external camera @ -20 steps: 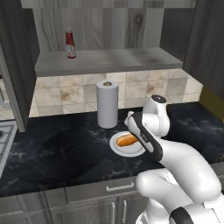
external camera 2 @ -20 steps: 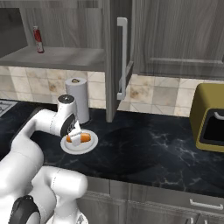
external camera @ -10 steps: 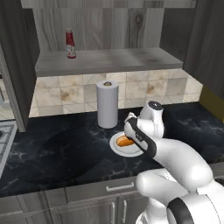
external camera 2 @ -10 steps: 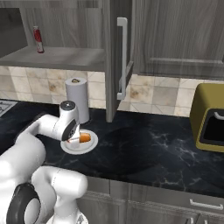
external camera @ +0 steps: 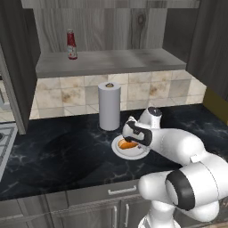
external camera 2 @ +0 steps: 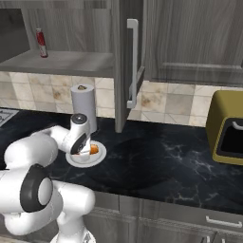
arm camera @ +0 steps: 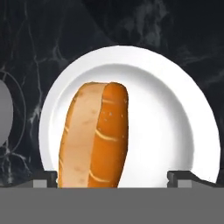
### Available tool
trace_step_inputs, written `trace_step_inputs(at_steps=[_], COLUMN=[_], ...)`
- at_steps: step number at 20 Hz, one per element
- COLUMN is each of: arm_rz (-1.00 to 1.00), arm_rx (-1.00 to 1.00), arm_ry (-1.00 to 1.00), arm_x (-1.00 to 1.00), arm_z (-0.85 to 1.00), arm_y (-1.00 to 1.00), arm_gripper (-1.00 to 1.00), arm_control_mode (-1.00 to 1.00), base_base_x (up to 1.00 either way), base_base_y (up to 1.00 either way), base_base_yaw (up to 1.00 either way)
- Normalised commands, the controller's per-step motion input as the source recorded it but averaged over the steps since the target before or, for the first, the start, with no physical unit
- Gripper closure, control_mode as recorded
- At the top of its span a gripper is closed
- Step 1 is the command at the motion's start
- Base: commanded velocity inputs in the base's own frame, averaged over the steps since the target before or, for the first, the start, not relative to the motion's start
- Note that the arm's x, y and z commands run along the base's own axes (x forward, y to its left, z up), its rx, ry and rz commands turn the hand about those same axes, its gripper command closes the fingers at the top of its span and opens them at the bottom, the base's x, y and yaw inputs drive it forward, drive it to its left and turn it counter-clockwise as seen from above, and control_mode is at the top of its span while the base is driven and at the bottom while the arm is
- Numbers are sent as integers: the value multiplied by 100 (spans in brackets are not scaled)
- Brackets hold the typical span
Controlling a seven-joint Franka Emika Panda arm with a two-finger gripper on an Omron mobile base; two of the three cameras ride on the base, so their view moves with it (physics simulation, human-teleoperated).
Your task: Move the hot dog bun to the plate on the dining table and place the condiment next to that plate. Then navigate to the fridge and take the sausage and place it on the plate as well.
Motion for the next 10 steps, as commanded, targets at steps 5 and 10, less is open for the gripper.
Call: trace_step_inputs(at_steps=[5,10], arm_rz=[0,0], arm_rx=[2,0], arm_ry=[2,5], arm_x=[30,16], arm_z=[-20,-26], arm_y=[0,0], arm_gripper=[-100,-100], arm_control_mode=[-100,-100], base_base_x=[0,0], base_base_y=[0,0], base_base_yaw=[0,0])
